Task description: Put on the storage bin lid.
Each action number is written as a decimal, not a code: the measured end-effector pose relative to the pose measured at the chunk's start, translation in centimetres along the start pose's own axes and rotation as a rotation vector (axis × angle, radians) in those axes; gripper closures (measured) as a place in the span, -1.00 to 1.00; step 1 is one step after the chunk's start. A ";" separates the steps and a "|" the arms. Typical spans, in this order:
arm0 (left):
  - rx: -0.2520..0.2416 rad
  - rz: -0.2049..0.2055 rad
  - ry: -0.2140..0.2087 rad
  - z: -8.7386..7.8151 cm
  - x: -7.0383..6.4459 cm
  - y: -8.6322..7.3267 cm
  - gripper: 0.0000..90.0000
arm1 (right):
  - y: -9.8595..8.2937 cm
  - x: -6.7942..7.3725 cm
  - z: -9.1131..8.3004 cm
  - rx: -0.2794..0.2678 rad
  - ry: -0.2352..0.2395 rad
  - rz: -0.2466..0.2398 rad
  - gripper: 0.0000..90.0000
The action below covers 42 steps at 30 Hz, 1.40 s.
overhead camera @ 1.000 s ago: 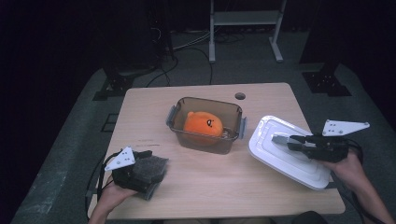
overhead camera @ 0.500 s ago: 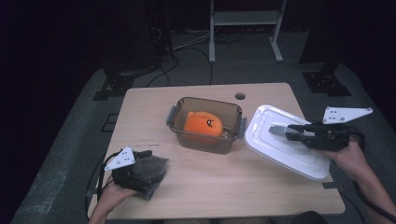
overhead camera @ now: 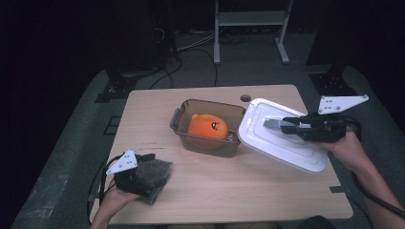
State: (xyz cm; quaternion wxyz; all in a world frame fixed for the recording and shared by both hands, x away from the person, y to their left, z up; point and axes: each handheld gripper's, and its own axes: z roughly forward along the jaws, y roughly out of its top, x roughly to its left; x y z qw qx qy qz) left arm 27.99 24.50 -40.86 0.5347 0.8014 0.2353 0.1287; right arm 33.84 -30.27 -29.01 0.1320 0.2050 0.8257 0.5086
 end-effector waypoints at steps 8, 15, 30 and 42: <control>-0.004 -0.004 -0.001 -0.1 0.1 0.0 -0.94 | 1.9 -0.1 1.9 -0.004 0.046 -0.017 0.46; -0.009 -0.005 -0.004 -0.1 0.1 0.0 -0.94 | 3.7 0.0 3.8 -0.003 0.080 -0.037 0.46; -0.012 -0.001 -0.005 -0.3 0.1 0.0 -0.95 | 6.9 0.2 7.1 -0.009 0.131 -0.070 0.46; -0.015 -0.002 -0.008 -0.3 0.2 0.0 -0.95 | 8.5 0.1 9.5 0.000 0.157 -0.085 0.45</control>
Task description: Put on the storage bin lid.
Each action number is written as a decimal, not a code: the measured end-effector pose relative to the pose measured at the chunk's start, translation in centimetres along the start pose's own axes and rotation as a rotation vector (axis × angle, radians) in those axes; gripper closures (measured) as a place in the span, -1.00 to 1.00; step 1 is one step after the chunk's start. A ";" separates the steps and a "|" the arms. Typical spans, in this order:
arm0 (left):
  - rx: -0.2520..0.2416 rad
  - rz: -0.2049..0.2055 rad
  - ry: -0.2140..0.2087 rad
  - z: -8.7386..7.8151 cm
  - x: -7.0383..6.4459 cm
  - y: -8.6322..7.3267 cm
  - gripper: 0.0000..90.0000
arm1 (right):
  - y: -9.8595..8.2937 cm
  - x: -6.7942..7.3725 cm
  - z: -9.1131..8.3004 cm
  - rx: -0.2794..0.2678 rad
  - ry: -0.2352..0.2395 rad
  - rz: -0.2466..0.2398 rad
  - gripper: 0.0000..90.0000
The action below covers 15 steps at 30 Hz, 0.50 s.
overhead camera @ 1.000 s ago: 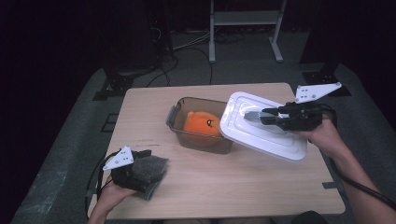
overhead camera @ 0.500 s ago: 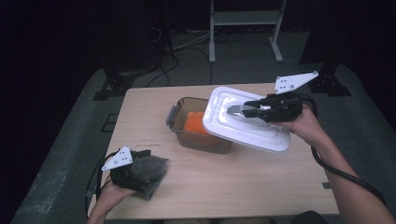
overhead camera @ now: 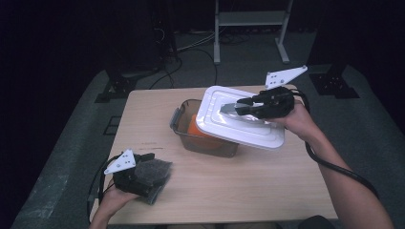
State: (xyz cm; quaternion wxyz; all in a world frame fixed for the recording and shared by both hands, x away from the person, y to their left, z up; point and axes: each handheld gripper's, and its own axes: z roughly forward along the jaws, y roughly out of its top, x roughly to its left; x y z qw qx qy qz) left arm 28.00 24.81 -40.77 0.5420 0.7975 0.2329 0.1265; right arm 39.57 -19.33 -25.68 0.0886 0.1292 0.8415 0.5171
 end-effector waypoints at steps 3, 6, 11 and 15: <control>-0.004 0.000 0.000 -0.1 0.0 0.0 -0.94 | 0.5 -0.2 0.9 0.001 0.009 -0.008 0.46; -0.003 -0.001 -0.001 -0.2 0.0 0.0 -0.94 | 0.9 -0.3 1.9 0.007 0.018 -0.015 0.46; -0.007 -0.002 -0.004 -0.2 -0.1 0.0 -0.94 | 1.2 -0.9 3.3 0.012 0.031 -0.018 0.45; -0.009 -0.005 -0.002 -0.3 0.0 0.0 -0.95 | 1.3 -1.3 4.4 0.011 0.033 -0.017 0.46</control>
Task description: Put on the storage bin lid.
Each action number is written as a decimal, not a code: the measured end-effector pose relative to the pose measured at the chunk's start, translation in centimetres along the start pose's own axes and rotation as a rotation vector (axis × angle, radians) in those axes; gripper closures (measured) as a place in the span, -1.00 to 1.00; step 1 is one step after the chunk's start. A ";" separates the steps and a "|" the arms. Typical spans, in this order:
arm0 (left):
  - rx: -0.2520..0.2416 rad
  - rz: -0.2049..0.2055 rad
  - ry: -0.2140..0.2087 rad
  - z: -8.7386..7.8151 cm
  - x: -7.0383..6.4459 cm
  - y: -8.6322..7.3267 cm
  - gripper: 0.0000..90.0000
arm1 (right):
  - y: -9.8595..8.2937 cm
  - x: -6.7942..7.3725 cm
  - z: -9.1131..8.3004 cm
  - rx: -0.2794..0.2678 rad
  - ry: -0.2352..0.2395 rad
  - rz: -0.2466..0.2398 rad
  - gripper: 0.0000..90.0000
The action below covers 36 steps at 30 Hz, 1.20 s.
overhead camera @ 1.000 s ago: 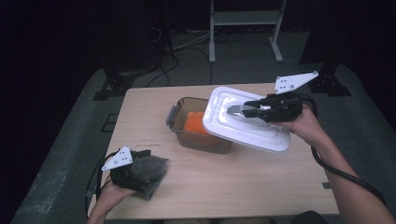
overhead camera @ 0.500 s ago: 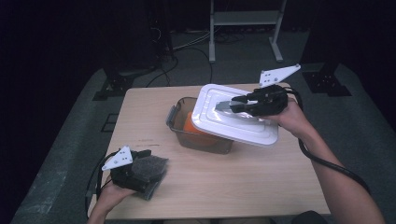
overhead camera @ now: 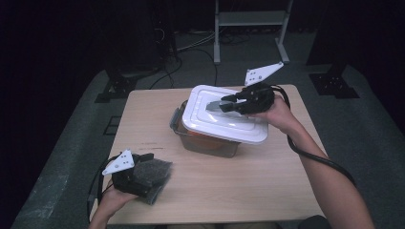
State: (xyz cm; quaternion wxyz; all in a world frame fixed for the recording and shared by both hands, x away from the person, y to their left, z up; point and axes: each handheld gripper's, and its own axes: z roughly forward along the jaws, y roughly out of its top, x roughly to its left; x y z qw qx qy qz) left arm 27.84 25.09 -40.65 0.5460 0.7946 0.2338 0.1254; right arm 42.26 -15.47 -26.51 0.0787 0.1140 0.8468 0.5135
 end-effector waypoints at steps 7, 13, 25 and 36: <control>-0.002 -0.004 0.001 -0.1 0.1 -0.1 -0.94 | 0.1 -0.8 2.2 0.019 0.024 -0.004 0.46; -0.004 -0.008 0.006 -0.4 0.2 -0.2 -0.94 | 0.1 -1.4 3.9 0.024 0.035 -0.001 0.45; -0.010 -0.011 0.010 -0.7 0.3 -0.2 -0.95 | -0.6 -2.6 6.6 0.057 0.051 0.014 0.45; -0.017 -0.010 0.005 -0.7 0.2 -0.1 -0.95 | -1.8 -3.5 8.0 0.083 0.044 0.040 0.45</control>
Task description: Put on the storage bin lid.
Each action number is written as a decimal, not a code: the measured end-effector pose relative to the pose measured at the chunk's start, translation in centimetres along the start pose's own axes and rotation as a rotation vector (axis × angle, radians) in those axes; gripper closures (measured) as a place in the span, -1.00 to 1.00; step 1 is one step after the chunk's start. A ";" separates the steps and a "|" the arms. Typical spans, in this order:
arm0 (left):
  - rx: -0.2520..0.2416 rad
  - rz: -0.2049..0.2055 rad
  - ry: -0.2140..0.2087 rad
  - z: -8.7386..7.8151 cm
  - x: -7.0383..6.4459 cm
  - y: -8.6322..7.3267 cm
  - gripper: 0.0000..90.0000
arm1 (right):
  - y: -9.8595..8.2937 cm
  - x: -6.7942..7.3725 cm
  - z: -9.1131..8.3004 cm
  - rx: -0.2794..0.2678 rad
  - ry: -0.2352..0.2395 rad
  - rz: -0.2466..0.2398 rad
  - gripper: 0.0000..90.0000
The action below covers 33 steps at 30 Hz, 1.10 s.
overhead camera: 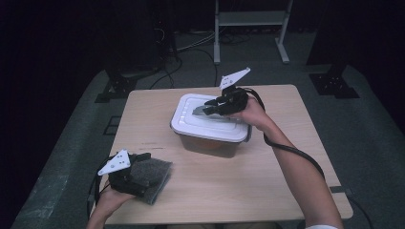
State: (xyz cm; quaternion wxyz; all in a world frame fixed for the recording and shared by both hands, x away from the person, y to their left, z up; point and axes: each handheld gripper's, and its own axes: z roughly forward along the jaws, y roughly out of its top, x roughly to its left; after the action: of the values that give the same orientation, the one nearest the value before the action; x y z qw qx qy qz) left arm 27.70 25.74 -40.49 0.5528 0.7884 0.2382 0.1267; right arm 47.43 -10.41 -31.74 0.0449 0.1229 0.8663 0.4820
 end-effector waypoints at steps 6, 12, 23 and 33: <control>-0.003 0.001 0.002 -0.1 0.0 0.0 -0.95 | -0.5 -0.5 0.7 0.018 -0.006 0.000 0.45; -0.004 0.000 0.003 -0.2 0.0 0.0 -0.94 | -0.8 -0.7 1.1 0.026 -0.005 0.006 0.45; -0.005 -0.003 0.005 -0.3 0.1 0.0 -0.95 | -1.2 -0.9 1.6 0.022 0.008 0.015 0.45; -0.003 -0.001 0.004 -0.2 0.0 0.1 -0.95 | -1.3 -0.6 1.1 0.012 0.015 0.015 0.31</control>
State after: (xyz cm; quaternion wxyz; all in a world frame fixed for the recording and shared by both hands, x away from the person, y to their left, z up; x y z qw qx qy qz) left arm 27.68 25.87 -40.37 0.5535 0.7873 0.2397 0.1281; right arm 47.97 -10.36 -33.43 0.0338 0.1260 0.8685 0.4781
